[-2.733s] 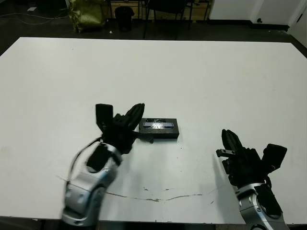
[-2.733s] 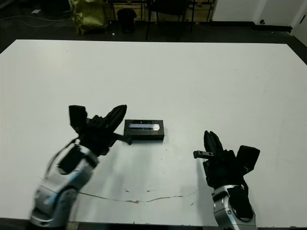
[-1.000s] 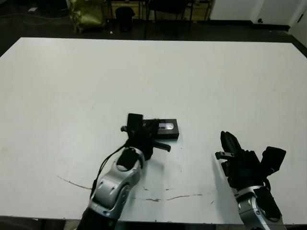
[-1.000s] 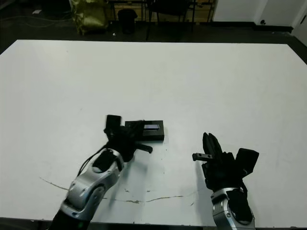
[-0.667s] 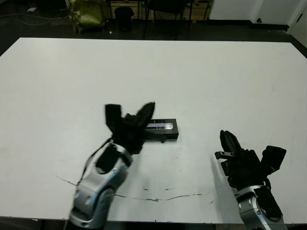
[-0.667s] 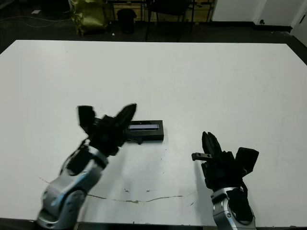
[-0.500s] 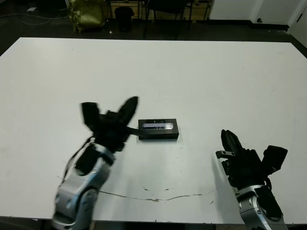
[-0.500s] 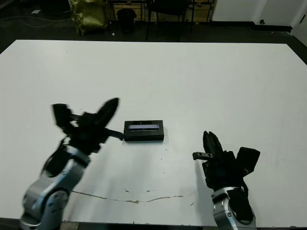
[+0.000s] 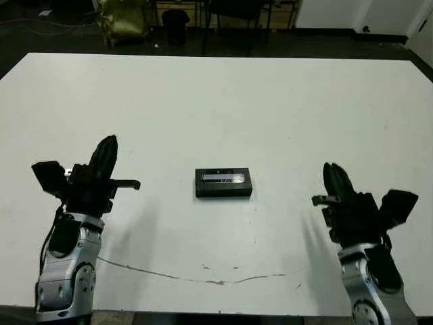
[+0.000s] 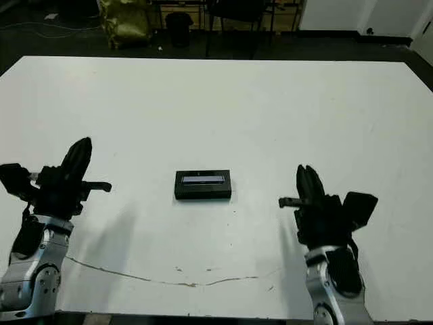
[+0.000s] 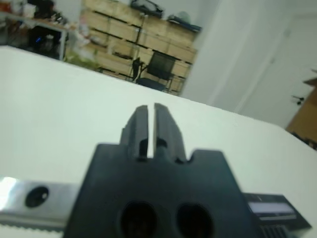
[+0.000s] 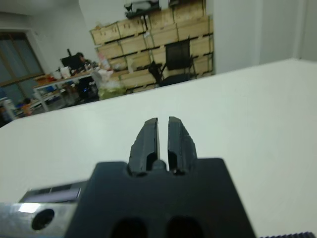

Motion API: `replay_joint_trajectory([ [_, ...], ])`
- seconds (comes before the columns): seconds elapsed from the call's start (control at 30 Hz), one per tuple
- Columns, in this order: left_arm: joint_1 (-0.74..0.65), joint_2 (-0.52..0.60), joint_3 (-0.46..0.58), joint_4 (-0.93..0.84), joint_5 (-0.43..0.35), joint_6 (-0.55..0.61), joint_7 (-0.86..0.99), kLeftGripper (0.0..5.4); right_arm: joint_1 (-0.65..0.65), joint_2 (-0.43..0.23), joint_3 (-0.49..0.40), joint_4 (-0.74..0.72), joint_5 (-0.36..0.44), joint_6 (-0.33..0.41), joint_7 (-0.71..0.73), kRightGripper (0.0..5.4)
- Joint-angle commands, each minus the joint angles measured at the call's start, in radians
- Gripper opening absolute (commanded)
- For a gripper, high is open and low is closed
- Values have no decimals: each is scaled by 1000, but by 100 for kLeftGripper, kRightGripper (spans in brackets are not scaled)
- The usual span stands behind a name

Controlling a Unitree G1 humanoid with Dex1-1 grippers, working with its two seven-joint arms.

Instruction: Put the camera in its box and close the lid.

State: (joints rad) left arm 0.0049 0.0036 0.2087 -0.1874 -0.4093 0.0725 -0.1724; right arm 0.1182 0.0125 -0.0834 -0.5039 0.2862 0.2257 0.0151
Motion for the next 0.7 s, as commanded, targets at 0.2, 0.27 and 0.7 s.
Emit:
replay_joint_trajectory([
  [0.2, -22, -41, -3, 50, -21, -9, 23, 3, -89, -3, 1, 161, -88, -133, -6, 0],
  [0.27, -24, -49, -9, 54, -26, -8, 20, 3, -88, -2, 6, 182, -103, -151, -6, 0],
  [0.7, -21, -63, -32, 45, -37, 18, 30, 3, -67, 3, 22, 170, -125, -112, -17, 0],
])
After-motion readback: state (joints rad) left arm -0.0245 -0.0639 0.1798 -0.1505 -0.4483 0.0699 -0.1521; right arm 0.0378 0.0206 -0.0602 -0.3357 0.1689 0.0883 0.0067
